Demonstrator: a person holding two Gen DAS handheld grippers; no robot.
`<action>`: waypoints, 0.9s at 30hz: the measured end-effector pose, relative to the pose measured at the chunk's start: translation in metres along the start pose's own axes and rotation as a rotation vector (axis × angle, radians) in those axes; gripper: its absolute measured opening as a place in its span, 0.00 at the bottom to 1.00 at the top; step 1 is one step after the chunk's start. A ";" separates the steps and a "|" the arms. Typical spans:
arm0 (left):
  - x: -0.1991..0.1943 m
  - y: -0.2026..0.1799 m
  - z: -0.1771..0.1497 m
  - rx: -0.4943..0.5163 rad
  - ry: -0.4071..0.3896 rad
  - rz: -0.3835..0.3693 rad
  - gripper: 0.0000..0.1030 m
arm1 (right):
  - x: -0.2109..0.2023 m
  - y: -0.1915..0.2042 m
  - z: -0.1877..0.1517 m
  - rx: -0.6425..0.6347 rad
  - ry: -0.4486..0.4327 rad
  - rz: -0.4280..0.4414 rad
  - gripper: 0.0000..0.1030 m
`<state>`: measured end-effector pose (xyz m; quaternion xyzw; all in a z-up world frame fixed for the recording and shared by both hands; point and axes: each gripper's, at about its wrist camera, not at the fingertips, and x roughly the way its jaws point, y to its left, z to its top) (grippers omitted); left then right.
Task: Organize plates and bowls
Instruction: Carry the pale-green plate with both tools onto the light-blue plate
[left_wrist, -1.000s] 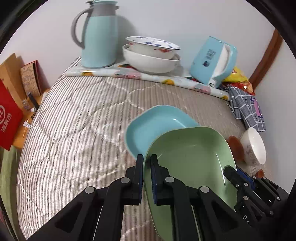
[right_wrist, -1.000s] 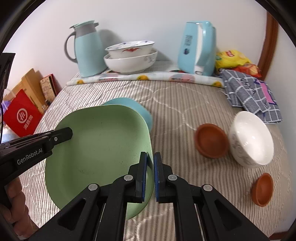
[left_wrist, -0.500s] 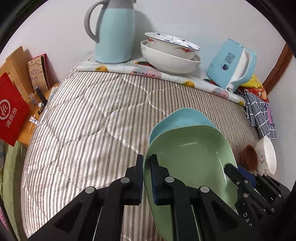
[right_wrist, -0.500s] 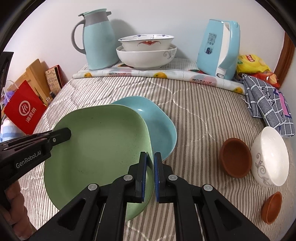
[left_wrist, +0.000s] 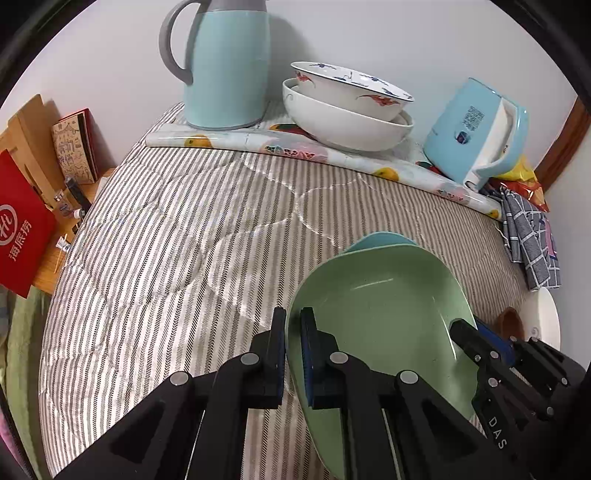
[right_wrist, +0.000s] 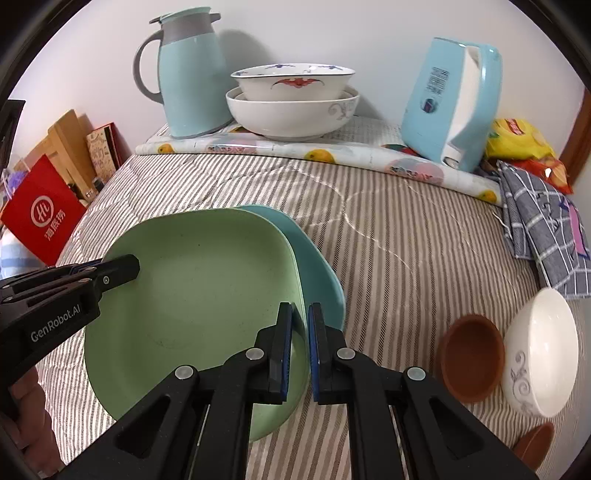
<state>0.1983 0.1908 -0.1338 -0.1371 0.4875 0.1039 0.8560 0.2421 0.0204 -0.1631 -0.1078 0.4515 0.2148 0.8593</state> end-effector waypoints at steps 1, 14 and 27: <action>0.001 0.001 0.000 -0.002 0.001 0.001 0.08 | 0.001 0.001 0.001 -0.005 0.000 0.000 0.08; 0.016 -0.005 0.003 0.019 0.002 0.000 0.09 | 0.023 -0.003 0.015 -0.060 0.000 -0.032 0.12; 0.016 -0.004 -0.001 0.020 0.028 -0.036 0.19 | 0.024 0.003 0.025 -0.116 -0.049 -0.044 0.16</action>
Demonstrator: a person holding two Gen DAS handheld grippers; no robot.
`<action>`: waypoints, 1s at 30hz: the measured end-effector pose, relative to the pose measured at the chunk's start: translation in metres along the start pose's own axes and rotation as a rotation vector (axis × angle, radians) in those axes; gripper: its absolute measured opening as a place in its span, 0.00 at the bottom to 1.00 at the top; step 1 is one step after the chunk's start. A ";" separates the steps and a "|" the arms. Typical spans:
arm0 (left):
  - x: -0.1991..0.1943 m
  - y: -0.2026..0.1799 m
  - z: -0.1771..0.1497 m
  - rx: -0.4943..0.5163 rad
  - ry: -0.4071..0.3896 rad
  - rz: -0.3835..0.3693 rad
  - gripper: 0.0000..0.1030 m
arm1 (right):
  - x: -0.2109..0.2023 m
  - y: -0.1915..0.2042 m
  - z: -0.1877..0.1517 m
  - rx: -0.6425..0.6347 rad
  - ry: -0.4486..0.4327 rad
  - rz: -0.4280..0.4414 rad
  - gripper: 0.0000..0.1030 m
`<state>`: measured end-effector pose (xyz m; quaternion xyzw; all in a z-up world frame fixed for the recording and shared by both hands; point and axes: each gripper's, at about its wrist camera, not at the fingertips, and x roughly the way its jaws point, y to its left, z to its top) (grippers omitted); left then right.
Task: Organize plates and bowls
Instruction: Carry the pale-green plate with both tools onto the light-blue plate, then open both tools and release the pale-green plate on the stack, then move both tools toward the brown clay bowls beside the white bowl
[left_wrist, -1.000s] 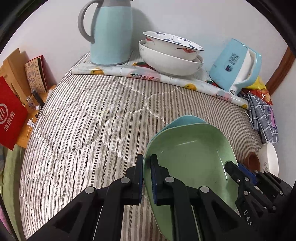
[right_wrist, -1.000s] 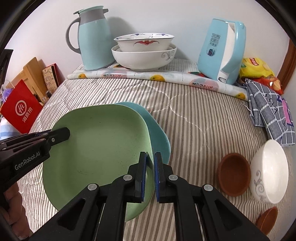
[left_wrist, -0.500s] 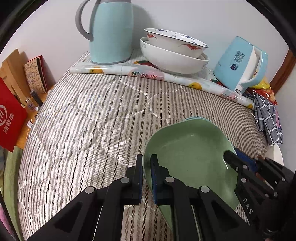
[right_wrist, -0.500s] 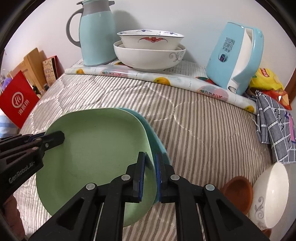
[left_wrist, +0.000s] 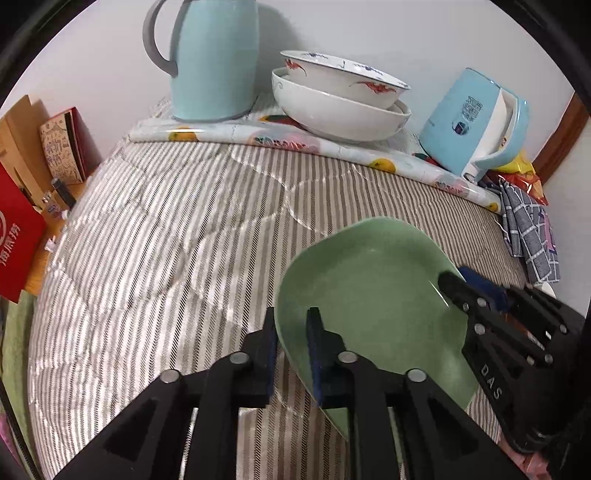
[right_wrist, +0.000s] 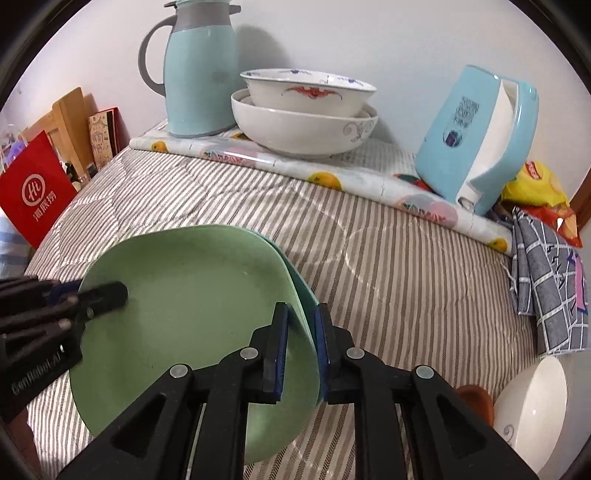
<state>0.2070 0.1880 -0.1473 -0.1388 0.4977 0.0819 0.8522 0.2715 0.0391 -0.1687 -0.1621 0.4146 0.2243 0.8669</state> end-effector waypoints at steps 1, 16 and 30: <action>0.000 0.000 -0.001 -0.001 0.002 -0.004 0.24 | -0.001 0.000 0.001 0.001 -0.009 0.007 0.17; -0.022 -0.012 -0.006 0.033 -0.022 0.018 0.41 | -0.045 -0.019 -0.014 0.089 -0.074 0.006 0.40; -0.071 -0.064 -0.020 0.097 -0.112 -0.046 0.41 | -0.130 -0.108 -0.082 0.272 -0.137 -0.118 0.59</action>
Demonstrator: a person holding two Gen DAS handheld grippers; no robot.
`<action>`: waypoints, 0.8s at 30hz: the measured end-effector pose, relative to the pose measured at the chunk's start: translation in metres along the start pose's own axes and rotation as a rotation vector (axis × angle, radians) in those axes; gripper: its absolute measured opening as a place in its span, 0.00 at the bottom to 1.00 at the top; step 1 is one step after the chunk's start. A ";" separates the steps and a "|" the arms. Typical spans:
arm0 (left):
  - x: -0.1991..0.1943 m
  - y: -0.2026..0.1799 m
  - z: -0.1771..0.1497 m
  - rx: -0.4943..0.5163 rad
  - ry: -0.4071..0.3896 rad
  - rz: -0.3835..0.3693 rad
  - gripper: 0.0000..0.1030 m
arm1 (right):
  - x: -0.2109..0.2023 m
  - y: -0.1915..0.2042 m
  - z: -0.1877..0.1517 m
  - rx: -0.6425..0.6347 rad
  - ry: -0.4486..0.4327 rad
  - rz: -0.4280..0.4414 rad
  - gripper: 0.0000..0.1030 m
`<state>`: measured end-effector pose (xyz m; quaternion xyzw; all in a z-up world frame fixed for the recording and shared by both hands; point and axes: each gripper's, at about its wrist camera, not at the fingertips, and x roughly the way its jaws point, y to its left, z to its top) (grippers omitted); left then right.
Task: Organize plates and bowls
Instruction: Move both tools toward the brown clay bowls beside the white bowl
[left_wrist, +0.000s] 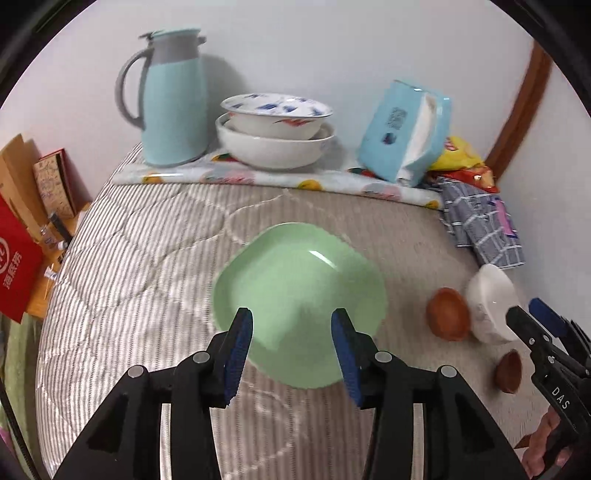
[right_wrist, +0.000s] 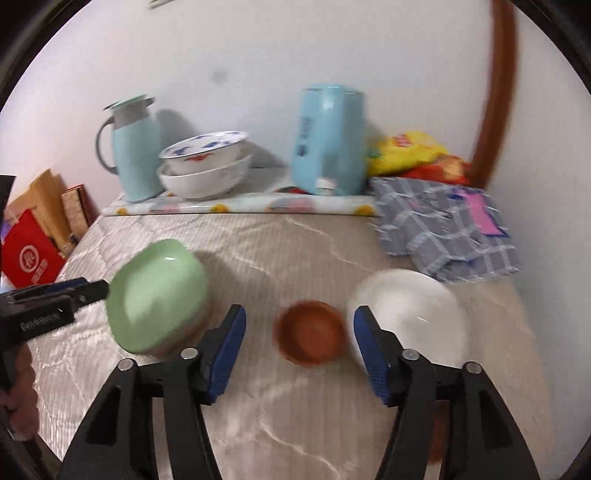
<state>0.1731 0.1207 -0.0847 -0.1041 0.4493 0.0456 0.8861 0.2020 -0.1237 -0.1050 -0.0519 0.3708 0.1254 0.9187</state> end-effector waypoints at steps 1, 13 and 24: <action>-0.002 -0.006 -0.001 0.005 -0.005 -0.004 0.41 | -0.006 -0.010 -0.004 0.018 -0.005 -0.019 0.59; -0.008 -0.076 -0.015 0.085 -0.034 -0.043 0.41 | -0.043 -0.107 -0.054 0.189 0.013 -0.094 0.60; 0.011 -0.114 -0.022 0.117 0.032 -0.062 0.41 | -0.037 -0.152 -0.090 0.232 0.085 -0.153 0.60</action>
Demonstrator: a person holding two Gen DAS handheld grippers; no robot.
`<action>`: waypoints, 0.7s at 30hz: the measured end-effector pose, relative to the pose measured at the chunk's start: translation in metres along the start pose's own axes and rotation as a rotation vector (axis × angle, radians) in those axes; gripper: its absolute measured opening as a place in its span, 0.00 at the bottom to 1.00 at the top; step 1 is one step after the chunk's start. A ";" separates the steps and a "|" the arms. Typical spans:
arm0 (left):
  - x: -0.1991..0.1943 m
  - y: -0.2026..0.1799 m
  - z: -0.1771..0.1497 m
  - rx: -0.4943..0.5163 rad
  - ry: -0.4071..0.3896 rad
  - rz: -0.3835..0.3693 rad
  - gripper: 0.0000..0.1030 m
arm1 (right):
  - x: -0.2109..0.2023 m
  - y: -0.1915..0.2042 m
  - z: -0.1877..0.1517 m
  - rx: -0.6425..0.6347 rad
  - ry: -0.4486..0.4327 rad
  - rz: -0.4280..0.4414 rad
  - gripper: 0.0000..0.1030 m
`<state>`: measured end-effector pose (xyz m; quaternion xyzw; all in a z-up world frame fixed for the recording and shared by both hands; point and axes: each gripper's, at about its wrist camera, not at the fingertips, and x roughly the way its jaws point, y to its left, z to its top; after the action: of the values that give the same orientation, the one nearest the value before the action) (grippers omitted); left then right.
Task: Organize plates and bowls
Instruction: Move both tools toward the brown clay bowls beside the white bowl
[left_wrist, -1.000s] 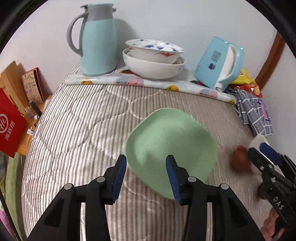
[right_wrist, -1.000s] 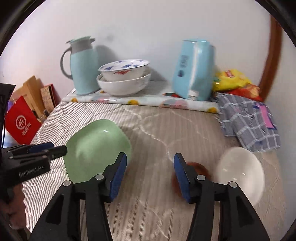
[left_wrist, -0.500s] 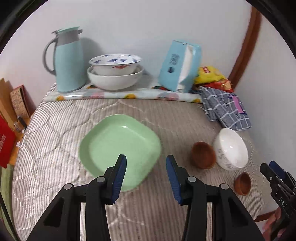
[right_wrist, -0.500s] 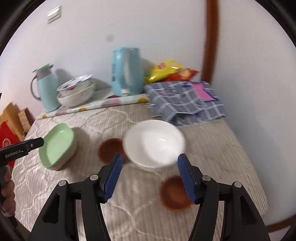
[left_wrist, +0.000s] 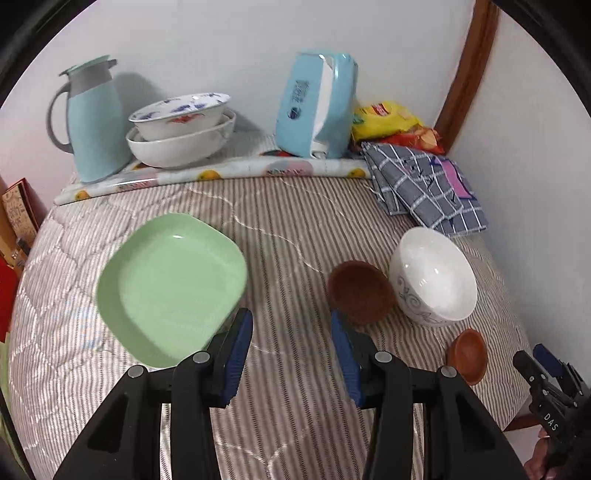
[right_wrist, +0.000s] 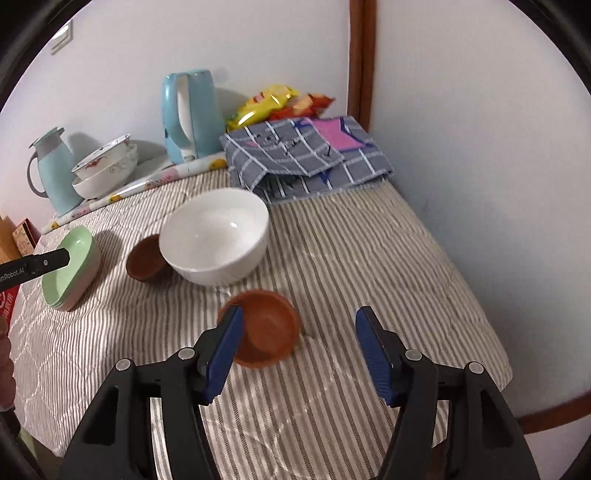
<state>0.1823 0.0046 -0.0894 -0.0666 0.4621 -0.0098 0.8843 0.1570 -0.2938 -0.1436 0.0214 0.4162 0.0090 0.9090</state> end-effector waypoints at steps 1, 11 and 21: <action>0.003 -0.002 0.000 0.000 0.005 0.003 0.41 | 0.002 -0.002 -0.002 0.003 0.007 0.003 0.60; 0.038 -0.021 0.000 0.015 0.058 0.024 0.41 | 0.031 -0.007 -0.011 0.004 0.052 0.022 0.60; 0.067 -0.031 0.006 0.004 0.080 0.026 0.41 | 0.059 -0.005 -0.008 0.022 0.088 0.060 0.59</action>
<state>0.2270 -0.0306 -0.1363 -0.0584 0.4977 -0.0017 0.8654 0.1897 -0.2963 -0.1936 0.0436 0.4548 0.0323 0.8889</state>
